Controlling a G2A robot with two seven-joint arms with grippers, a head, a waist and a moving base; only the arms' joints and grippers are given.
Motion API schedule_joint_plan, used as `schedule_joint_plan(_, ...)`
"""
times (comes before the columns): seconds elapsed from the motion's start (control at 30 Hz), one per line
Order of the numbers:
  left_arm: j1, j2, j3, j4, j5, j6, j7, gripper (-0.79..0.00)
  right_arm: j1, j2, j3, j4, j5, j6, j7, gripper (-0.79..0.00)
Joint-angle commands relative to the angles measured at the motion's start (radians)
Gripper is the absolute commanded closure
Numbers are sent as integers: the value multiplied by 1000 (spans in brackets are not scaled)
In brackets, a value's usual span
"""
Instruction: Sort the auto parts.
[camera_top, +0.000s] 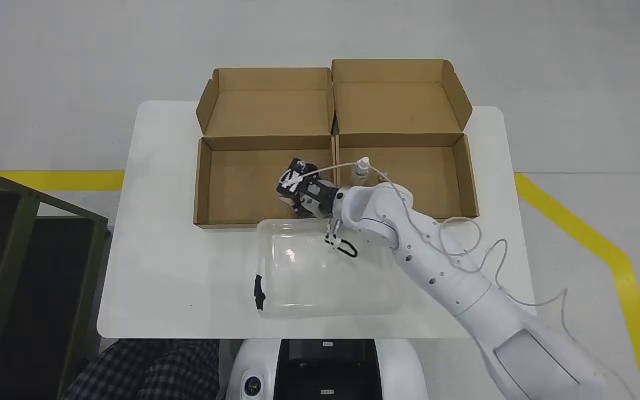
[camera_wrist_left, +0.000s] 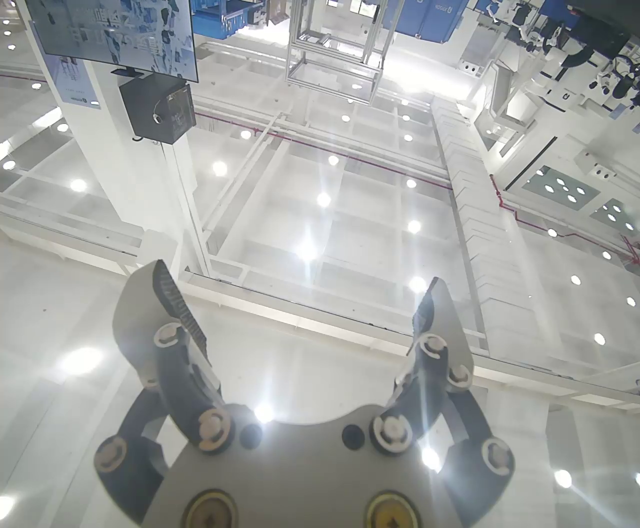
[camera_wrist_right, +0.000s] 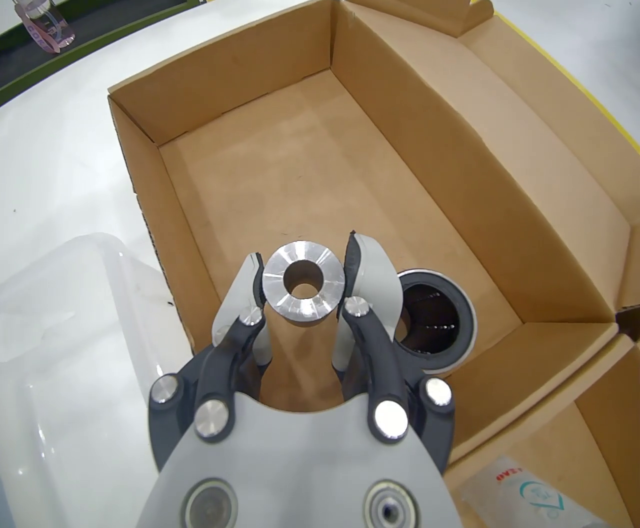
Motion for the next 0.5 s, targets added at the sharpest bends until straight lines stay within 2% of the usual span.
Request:
schedule_joint_plan(0.0, 0, 0, 0, 0, 0, 0, 0, -785, 3, -3, 1, 3, 2, -4, 4, -222)
schedule_joint_plan(0.17, 0, 0, 0, 0, 0, 0, 0, -785, 8, -8, 7, 8, 6, -17, 18, -262)
schedule_joint_plan(0.47, 0, 0, 0, 0, 0, 0, 0, -785, 14, -16, 20, 14, 19, -30, 34, -271)
